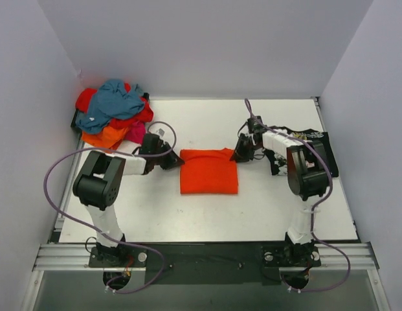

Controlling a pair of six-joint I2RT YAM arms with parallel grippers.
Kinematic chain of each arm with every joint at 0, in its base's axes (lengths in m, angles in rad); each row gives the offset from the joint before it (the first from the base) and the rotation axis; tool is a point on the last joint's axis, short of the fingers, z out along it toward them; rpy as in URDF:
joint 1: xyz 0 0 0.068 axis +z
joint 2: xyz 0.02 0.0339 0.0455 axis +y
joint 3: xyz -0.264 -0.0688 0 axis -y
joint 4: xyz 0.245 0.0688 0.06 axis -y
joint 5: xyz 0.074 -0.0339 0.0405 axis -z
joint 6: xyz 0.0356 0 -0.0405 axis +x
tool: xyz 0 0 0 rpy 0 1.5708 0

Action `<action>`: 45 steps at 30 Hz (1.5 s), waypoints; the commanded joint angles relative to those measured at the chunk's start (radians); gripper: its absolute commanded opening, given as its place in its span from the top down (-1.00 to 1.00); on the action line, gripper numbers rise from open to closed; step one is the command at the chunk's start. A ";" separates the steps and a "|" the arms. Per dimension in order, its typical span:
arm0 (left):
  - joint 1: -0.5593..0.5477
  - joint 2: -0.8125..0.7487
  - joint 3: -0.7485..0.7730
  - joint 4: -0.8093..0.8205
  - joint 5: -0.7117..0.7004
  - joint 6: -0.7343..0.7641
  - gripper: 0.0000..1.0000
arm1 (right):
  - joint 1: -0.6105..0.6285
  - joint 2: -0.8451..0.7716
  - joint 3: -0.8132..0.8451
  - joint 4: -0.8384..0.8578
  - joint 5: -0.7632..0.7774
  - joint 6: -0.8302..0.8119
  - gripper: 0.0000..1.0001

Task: Fold and stack the t-shirts
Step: Fold the long partially folded tshirt into a neat square, then put the neatly folded tshirt into the corner of the board with both arms

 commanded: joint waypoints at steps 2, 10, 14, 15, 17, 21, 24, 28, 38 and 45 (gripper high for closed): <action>-0.083 -0.236 -0.260 0.066 -0.080 -0.039 0.62 | 0.018 -0.259 -0.352 0.075 0.047 0.016 0.21; -0.087 -0.351 -0.292 0.035 -0.103 -0.019 -0.02 | 0.004 -0.333 -0.405 0.108 0.016 0.001 0.00; -0.092 -0.301 -0.246 0.050 -0.104 -0.031 -0.04 | 0.001 -0.295 -0.359 0.109 0.013 -0.005 0.06; -0.093 -0.291 -0.239 0.058 -0.104 -0.039 -0.04 | 0.001 -0.280 -0.353 0.112 0.010 -0.005 0.07; -0.092 -0.262 -0.233 0.087 -0.098 -0.056 -0.04 | 0.002 -0.264 -0.334 0.117 0.001 -0.002 0.08; -0.092 -0.219 -0.210 0.105 -0.100 -0.079 -0.01 | 0.007 -0.231 -0.317 0.123 -0.015 0.006 0.15; -0.087 -0.193 -0.192 0.067 -0.121 -0.081 0.34 | 0.010 -0.224 -0.330 0.128 -0.010 0.010 0.25; -0.067 -0.167 -0.195 0.047 -0.132 -0.084 0.65 | 0.010 -0.231 -0.348 0.128 0.007 0.010 0.40; -0.078 -0.210 -0.195 0.004 -0.144 -0.033 0.17 | 0.011 -0.221 -0.342 0.119 0.024 -0.003 0.57; -0.089 -0.247 -0.229 -0.046 -0.180 -0.035 0.06 | 0.013 -0.229 -0.342 0.119 0.024 -0.005 0.58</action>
